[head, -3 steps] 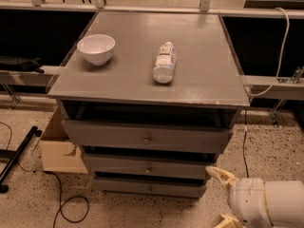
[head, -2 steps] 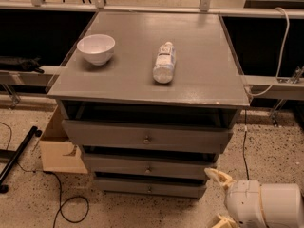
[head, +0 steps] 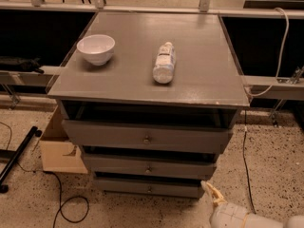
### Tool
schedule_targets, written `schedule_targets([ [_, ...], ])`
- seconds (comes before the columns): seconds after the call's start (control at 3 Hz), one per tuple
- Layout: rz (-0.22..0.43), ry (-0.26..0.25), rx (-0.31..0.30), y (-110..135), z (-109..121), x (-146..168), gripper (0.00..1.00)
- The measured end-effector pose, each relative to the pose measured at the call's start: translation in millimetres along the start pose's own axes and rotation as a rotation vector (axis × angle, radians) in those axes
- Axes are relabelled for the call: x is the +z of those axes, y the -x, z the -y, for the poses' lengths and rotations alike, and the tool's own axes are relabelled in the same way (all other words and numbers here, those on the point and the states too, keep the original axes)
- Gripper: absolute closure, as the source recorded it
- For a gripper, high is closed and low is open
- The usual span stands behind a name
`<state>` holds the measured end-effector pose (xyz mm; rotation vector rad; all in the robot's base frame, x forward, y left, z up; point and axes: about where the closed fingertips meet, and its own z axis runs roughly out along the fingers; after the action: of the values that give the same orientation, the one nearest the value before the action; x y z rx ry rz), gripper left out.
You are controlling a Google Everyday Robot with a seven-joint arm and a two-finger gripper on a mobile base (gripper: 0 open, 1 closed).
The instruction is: Open middle drawer
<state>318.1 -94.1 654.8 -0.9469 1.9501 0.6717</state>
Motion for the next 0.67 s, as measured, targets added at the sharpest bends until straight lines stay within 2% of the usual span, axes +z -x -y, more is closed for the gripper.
schedule_targets([
  [0.33,0.010,-0.065,-0.003,4.3,9.5,-0.8,0.00],
  [0.67,0.043,-0.063,-0.016,5.5,10.2,1.7,0.00],
])
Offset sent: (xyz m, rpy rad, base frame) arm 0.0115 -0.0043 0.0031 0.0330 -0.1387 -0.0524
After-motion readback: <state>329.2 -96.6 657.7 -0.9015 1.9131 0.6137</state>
